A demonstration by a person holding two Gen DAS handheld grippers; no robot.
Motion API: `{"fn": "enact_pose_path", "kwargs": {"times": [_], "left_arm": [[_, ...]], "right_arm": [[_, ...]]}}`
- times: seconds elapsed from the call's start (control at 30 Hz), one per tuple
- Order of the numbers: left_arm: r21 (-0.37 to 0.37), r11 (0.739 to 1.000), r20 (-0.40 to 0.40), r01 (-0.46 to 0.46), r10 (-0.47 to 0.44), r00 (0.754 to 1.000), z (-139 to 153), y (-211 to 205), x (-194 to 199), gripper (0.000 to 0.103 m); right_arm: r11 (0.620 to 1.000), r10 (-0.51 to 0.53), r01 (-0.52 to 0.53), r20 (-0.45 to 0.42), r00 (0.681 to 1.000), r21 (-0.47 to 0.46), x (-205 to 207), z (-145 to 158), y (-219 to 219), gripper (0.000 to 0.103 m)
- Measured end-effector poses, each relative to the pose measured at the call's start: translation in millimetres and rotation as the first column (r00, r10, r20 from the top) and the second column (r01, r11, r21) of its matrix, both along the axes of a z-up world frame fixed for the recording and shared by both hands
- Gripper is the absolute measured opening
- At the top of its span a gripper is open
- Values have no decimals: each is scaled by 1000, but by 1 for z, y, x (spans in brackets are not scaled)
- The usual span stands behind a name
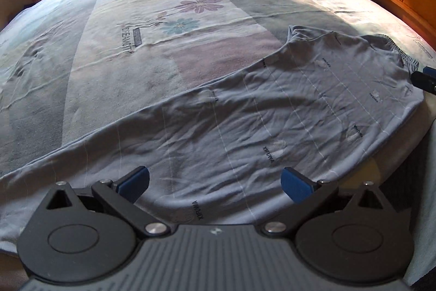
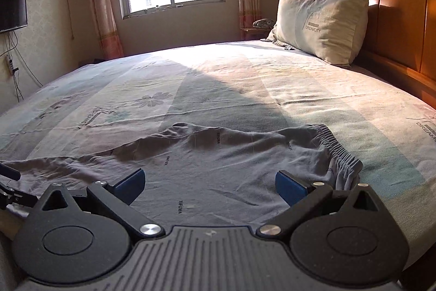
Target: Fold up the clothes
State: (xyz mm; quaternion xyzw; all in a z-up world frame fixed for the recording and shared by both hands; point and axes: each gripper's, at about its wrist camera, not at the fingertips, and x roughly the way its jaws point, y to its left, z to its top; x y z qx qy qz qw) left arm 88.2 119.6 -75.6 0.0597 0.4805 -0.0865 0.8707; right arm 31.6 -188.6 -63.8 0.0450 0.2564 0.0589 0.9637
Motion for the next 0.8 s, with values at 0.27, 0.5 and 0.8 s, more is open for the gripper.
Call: {"fn": "enact_pose_path", "kwargs": {"times": [0.27,0.5,0.8], "left_arm": [[-78,992,-173,-99,84,981,2,63,-3,102],[14,991,-25,-132,132,991,70,128,4,102],[19,985,6,-173,173,985,20,164,4,102]], "right_arm": [[998,64,-65,-48,997,-26,4,-3,28,103],[987,157,-160,-79,984,-32,12,-1,54,103],[889,427,-444,-148,892,-112,43,-7,161,103]]}}
